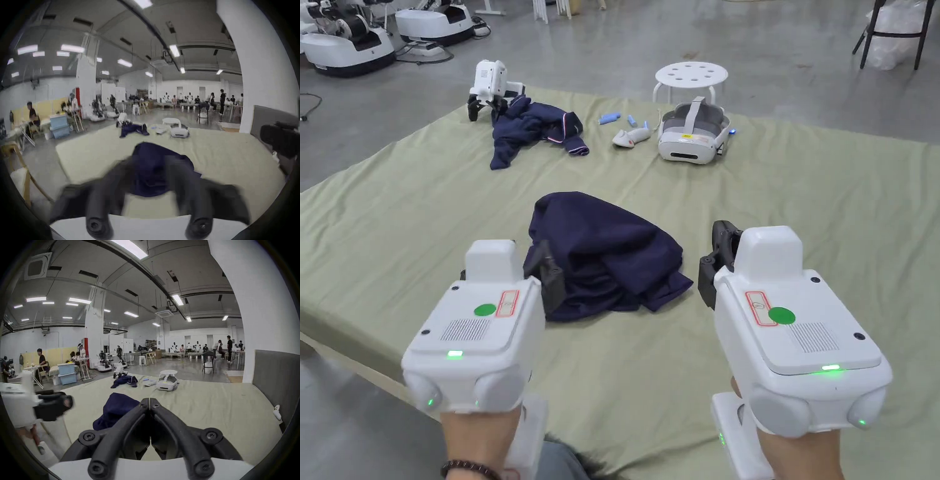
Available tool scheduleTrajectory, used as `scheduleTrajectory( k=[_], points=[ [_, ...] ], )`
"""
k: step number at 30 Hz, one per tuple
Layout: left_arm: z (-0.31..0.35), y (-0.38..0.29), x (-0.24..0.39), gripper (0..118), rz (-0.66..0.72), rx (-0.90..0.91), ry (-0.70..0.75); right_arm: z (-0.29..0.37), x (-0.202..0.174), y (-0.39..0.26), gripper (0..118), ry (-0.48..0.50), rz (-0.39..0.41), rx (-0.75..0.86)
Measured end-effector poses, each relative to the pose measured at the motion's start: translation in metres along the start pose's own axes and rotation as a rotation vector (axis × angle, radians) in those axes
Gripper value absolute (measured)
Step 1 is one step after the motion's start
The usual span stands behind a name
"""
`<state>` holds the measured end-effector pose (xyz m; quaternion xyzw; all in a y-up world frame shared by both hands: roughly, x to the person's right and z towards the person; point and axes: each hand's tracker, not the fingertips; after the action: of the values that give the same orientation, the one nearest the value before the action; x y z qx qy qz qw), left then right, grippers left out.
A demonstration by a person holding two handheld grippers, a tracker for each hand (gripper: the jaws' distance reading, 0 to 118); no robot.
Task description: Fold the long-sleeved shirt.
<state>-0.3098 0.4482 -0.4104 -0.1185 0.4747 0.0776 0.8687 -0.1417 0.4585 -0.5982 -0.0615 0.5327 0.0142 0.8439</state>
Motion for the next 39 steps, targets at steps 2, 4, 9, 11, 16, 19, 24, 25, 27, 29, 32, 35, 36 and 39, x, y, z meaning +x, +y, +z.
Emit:
scheduleTrajectory(
  k=[2, 4, 9, 11, 16, 19, 24, 25, 27, 29, 32, 35, 36, 39],
  points=[
    [-0.045, 0.007, -0.008, 108, 0.094, -0.106, -0.061, -0.001, 0.0, -0.002, 0, 0.017, 0.006, -0.013],
    [-0.093, 0.014, -0.012, 107, 0.106, -0.182, -0.095, -0.004, -0.001, -0.006, 0, 0.029, 0.019, -0.032],
    [-0.204, 0.007, -0.006, 106, 0.023, -0.393, -0.072, -0.015, 0.004, -0.021, 0, 0.042, 0.004, -0.102],
    [-0.233, -0.007, -0.004, 93, 0.005, -0.468, -0.047, -0.02, 0.007, -0.025, 0, 0.048, 0.019, -0.135],
    [-0.244, -0.015, 0.004, 9, -0.018, -0.516, -0.001, -0.022, 0.02, -0.025, 0, 0.039, 0.06, -0.169],
    [-0.216, 0.012, 0.009, 8, 0.024, -0.462, -0.077, -0.016, 0.032, -0.022, 0, 0.034, 0.05, -0.185],
    [-0.181, 0.073, 0.054, 8, -0.024, -0.309, -0.288, 0.015, 0.066, -0.006, 0, -0.033, 0.039, -0.175],
    [-0.168, 0.083, 0.07, 8, -0.025, -0.289, -0.339, 0.024, 0.076, -0.001, 0, -0.059, 0.03, -0.163],
    [-0.143, 0.096, 0.108, 8, -0.047, -0.231, -0.428, 0.044, 0.095, 0.007, 0, -0.117, 0.005, -0.143],
    [-0.122, 0.098, 0.162, 8, -0.076, -0.227, -0.541, 0.066, 0.119, 0.013, 0, -0.169, -0.037, -0.15],
    [-0.097, 0.082, 0.243, 8, -0.071, -0.263, -0.693, 0.102, 0.15, 0.016, 0, -0.272, -0.049, -0.143],
    [-0.069, 0.038, 0.323, 8, -0.104, -0.323, -0.839, 0.141, 0.182, 0.011, 0, -0.384, -0.066, -0.151],
    [-0.057, 0.021, 0.348, 8, -0.113, -0.35, -0.883, 0.153, 0.191, 0.009, 0, -0.414, -0.079, -0.162],
    [-0.034, -0.047, 0.409, 8, -0.106, -0.504, -0.966, 0.188, 0.213, 0.001, 0, -0.514, -0.097, -0.194]
  ],
)
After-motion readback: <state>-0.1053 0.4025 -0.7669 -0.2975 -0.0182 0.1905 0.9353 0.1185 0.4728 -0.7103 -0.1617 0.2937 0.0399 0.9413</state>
